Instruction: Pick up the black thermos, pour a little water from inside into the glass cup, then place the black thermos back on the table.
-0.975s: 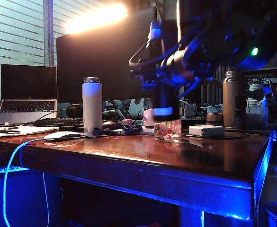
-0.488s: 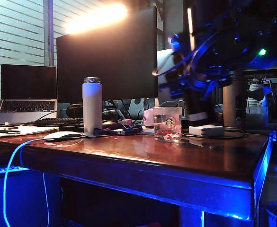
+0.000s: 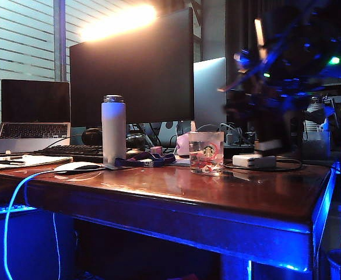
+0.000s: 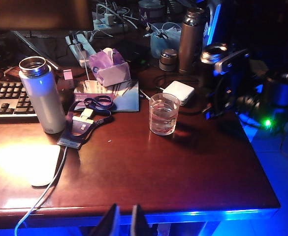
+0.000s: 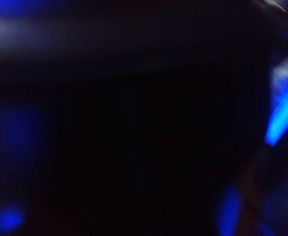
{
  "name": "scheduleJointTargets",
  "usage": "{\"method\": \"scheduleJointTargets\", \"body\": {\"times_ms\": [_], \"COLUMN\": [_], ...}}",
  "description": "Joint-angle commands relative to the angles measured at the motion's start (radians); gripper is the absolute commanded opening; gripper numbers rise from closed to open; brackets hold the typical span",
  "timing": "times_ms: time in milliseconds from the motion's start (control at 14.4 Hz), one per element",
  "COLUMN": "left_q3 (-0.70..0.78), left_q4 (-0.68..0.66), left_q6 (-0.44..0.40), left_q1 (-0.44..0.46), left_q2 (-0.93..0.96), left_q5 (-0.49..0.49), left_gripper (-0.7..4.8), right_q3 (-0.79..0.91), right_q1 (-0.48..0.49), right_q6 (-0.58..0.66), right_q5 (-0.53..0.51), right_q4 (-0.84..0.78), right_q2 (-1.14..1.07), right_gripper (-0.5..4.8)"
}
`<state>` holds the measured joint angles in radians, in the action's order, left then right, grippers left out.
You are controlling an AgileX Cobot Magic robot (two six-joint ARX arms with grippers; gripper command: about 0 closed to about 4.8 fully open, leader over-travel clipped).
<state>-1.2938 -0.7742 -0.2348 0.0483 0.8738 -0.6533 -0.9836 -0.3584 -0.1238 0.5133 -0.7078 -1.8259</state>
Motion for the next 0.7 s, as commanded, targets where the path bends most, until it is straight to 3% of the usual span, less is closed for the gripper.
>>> {"method": "scheduleJointTargets", "body": {"times_ms": [70,697], "left_q3": [-0.003,-0.004], "left_q4": [0.013,0.013], "left_q6": [0.003,0.003], "left_q1": [-0.001,-0.001], "left_q2": [-0.002,-0.002], "left_q5": [-0.006,-0.006], "left_gripper": [0.52,0.53], "right_q3": [-0.027,-0.127], "right_q1": [0.047,0.052], "right_q6": [0.003,-0.103], "right_q5": [-0.066,-0.108], "right_q4": [0.017,0.083], "right_q2": [0.004,-0.089], "right_gripper": [0.48,0.48]}}
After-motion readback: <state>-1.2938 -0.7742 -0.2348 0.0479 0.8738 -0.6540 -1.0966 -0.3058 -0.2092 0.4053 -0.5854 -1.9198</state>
